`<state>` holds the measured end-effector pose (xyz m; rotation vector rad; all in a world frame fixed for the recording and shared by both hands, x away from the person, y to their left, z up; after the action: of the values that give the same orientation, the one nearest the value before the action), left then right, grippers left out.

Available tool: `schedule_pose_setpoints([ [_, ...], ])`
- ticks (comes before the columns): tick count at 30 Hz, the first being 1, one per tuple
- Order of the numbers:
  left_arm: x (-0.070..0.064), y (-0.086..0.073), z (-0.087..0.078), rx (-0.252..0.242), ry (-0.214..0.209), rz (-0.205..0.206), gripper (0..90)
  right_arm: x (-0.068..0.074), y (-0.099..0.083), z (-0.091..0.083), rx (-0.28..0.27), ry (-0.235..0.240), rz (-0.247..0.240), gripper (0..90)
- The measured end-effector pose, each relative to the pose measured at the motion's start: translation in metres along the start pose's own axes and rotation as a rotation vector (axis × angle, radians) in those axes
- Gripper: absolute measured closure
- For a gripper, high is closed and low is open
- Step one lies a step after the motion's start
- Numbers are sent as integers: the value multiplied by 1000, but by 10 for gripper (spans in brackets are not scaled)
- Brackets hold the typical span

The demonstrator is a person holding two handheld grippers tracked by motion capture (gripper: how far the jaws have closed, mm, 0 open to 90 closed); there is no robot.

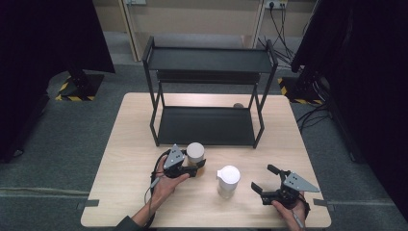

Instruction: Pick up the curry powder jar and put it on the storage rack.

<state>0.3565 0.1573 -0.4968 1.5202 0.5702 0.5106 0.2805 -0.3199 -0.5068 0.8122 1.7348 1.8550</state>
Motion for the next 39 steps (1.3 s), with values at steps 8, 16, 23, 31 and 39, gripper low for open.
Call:
schedule_pose_setpoints([
  [8, -4, 4, -1, -13, 8, 15, 355, 0, 0, 0, -3, 0, -1, 12],
  [16, -7, 13, -3, -13, 10, 21, 355, 0, 0, 0, -2, 6, -2, 13],
  [23, -4, 28, -9, -23, 6, 4, 355, 0, 0, 0, -2, 6, -1, 12],
  [31, -2, 48, -18, -45, 17, 11, 355, 0, 0, 0, -3, 5, 0, 12],
  [39, 5, 66, -30, -47, 36, 6, 355, 0, 0, 0, -4, 3, 1, 13],
])
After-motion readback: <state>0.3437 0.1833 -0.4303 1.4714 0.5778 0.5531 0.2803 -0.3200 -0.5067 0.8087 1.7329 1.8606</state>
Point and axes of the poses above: each handheld gripper's, and its own axes: z roughly forward along the jaws, y roughly out of its top, x roughly to its left, the point moved 8 cm from there along z, roughly forward along the jaws, and after that the axes turned 12 degrees about -x, right-handed, at the moved point
